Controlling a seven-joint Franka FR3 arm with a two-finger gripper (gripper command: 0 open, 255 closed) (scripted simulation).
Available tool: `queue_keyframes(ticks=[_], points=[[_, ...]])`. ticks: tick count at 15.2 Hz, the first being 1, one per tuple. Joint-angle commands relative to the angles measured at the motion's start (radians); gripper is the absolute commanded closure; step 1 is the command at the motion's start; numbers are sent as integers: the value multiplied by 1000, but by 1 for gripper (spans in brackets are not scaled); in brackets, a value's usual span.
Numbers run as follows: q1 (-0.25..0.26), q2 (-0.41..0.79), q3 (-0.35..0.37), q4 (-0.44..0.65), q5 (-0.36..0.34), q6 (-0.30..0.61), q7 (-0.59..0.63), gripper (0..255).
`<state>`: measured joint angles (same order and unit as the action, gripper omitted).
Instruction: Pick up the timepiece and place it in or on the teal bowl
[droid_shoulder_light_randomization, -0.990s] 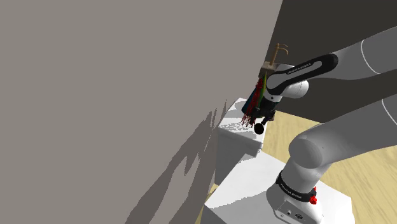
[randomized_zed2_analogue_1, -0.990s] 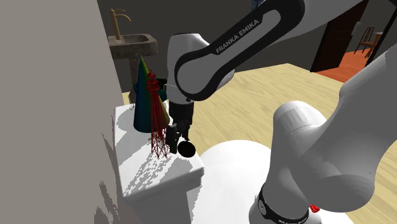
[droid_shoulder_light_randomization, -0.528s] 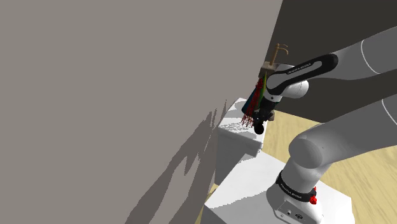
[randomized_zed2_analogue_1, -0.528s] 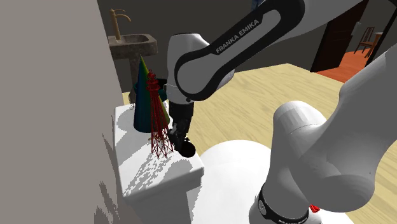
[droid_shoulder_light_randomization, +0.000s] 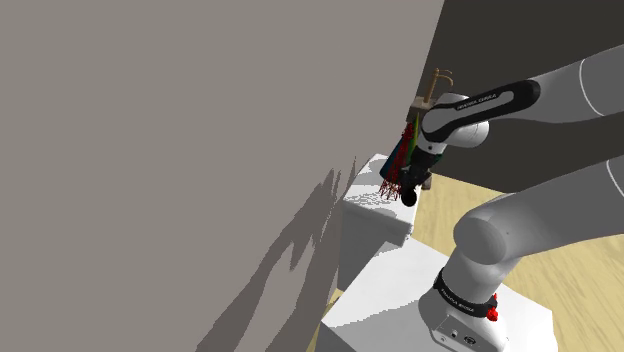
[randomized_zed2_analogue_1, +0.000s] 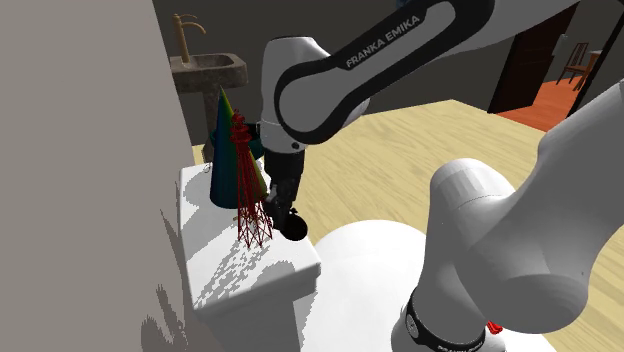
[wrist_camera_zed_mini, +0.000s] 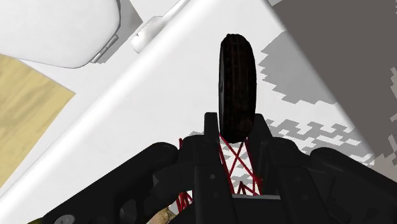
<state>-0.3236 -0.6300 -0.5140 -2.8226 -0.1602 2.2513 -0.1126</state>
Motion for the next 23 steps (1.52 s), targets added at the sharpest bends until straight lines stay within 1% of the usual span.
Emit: queue_keyframes(ticks=[1, 12, 23], points=[[-3, -19, 10, 15, 1, -34, 6, 255], [-8, -103, 61, 115, 16, -216, 34, 255], [-1, -141, 101, 238, 39, -376, 54, 255]])
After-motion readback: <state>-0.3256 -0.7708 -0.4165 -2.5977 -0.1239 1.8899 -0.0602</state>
